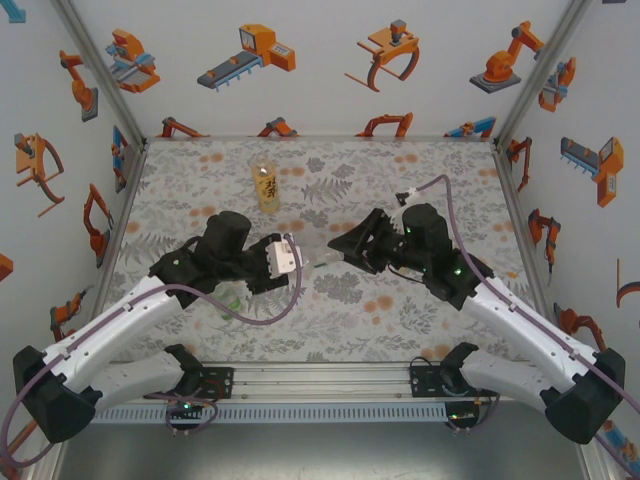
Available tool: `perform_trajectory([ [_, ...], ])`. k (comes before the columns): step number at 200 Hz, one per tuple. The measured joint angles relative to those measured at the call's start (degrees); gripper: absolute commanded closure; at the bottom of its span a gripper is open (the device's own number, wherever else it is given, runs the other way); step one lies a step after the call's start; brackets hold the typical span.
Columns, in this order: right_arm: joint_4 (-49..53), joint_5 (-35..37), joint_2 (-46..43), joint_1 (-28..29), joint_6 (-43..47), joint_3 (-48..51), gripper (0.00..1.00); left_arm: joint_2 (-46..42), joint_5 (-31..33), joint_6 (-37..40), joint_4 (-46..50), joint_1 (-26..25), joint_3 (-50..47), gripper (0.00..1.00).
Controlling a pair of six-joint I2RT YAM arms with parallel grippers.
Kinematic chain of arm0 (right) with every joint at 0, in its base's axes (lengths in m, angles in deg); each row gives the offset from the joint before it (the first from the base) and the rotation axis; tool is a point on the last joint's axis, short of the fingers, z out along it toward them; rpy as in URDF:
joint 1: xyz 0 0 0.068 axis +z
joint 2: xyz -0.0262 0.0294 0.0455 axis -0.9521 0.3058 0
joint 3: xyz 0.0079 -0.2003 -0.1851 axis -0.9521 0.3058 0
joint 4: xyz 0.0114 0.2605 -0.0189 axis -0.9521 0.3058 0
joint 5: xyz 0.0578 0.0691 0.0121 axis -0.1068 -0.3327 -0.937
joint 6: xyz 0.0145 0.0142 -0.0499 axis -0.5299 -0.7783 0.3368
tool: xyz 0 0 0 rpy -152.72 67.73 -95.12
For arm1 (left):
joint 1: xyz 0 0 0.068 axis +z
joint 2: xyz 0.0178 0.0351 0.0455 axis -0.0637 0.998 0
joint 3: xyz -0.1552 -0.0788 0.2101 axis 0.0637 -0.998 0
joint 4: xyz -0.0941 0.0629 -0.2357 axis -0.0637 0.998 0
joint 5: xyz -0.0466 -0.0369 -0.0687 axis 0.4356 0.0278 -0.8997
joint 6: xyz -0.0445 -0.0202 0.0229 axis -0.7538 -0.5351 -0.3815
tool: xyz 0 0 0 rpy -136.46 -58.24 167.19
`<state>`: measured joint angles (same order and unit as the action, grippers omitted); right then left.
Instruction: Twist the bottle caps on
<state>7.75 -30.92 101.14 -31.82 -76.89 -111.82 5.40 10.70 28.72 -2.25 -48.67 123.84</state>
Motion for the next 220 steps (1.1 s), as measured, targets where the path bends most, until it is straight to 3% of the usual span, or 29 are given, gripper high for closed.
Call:
perform_trajectory([
  [24,-1.0,1.3,-1.0,0.1,3.5,0.0,0.30,0.0,-2.0,0.0,-2.2,0.0,0.2,1.00],
  [41,-2.3,1.2,-1.2,0.2,5.8,0.0,0.26,0.0,-2.7,0.0,-3.4,-0.1,0.6,1.00],
  [128,0.9,-1.0,-2.7,0.2,22.8,-5.2,0.25,0.2,-4.1,0.0,-4.5,-0.1,0.8,1.00],
  [174,7.0,-3.1,-4.1,0.2,39.5,-14.5,0.29,0.2,-6.8,0.7,-4.3,-0.1,0.9,1.00],
  [220,16.2,-13.0,-7.0,0.2,68.1,-17.9,0.34,0.2,-13.1,1.4,-3.1,-0.1,1.4,1.00],
])
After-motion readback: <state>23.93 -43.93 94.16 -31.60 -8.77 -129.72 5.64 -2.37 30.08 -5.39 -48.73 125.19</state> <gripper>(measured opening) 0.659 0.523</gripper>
